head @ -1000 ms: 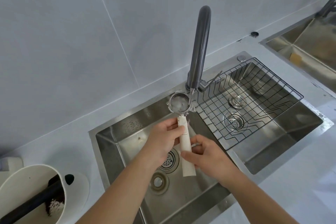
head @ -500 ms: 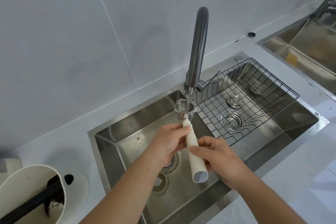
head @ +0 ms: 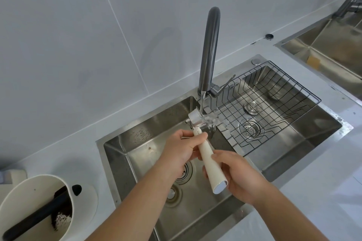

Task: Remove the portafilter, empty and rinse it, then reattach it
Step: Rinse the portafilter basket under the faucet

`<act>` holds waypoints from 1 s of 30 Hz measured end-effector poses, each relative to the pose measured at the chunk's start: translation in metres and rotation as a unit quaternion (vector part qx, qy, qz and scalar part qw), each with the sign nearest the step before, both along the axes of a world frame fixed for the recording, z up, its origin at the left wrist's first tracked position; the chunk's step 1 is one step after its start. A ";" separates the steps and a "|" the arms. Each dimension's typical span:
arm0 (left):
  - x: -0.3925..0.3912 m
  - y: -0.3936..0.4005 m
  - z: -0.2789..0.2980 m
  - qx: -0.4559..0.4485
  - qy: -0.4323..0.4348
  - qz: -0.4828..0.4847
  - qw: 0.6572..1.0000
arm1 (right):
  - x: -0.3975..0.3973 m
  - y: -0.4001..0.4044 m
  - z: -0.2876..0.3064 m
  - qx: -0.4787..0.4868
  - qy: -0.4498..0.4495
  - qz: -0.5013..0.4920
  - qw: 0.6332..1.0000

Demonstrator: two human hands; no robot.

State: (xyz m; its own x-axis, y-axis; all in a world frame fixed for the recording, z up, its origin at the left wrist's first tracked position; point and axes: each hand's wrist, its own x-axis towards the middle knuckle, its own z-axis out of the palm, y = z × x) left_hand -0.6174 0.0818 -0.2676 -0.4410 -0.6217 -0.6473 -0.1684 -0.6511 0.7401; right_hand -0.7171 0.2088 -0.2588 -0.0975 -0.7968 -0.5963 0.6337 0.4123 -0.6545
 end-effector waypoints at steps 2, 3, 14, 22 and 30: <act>-0.001 -0.001 0.000 0.002 0.006 0.006 1.000 | 0.000 -0.002 0.004 0.005 -0.052 -0.022 0.998; -0.001 -0.001 -0.001 0.004 0.011 0.007 1.000 | 0.000 -0.003 0.006 0.011 -0.081 -0.029 0.996; 0.009 0.006 -0.004 0.008 0.007 0.003 1.000 | 0.005 0.010 -0.007 0.013 -0.104 -0.007 0.994; 0.013 0.016 -0.003 0.008 0.024 -0.033 0.999 | 0.014 0.019 -0.012 -0.003 0.203 0.025 0.979; 0.003 0.023 0.004 0.012 0.047 -0.076 0.996 | 0.011 0.026 -0.022 0.003 0.436 0.025 0.900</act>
State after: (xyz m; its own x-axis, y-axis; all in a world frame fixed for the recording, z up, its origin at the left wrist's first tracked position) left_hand -0.6145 0.1044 -0.2632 -0.5878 -0.5286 -0.6124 -0.1974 -0.6404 0.7422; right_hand -0.7060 0.2351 -0.2806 -0.4941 -0.8104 -0.3147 -0.1389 0.4310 -0.8916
